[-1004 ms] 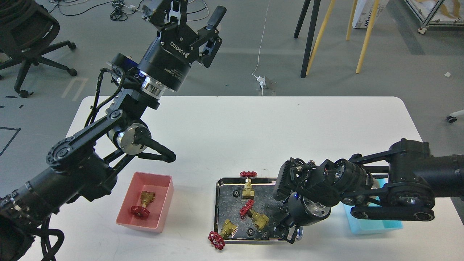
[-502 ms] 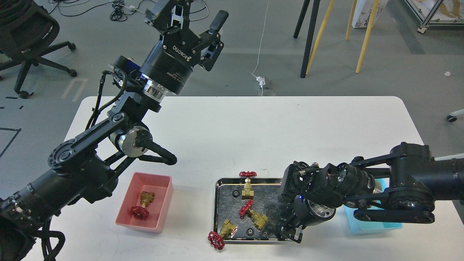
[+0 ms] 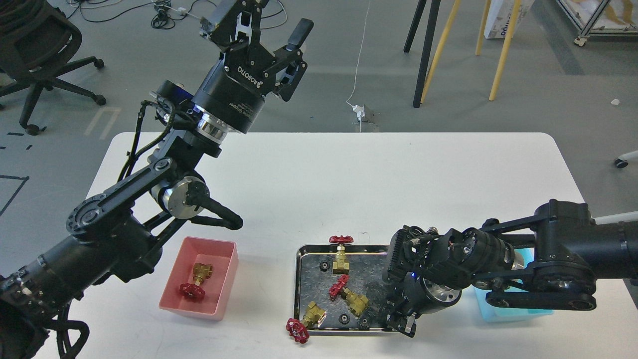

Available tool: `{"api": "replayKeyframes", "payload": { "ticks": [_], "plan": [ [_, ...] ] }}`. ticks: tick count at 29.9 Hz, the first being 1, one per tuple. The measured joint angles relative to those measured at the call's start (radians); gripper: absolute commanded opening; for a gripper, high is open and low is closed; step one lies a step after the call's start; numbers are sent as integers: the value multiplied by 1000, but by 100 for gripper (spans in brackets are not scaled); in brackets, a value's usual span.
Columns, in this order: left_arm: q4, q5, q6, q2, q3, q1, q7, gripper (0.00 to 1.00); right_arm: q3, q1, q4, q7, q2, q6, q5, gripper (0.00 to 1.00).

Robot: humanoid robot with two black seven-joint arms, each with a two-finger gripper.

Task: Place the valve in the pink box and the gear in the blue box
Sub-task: 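Close the right gripper on the gear and lift it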

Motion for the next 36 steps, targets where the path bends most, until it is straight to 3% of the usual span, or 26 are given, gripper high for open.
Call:
{"api": "replayKeyframes", "payload": {
  "ticks": [23,27,30,36],
  "plan": [
    [0,5,-1,1,1,8,0,76,8,-34,-46,0,35,0,2,35],
    [0,5,-1,1,1,8,0,76,9,-40,-57,0,36,0,1,14],
    [0,5,-1,1,1,9,0,76,10,-41,-58,0,38,0,0,4],
    [0,5,-2,1,1,14,0,76,21,-39,-58,-1,42,0,0,1]
  ]
}}
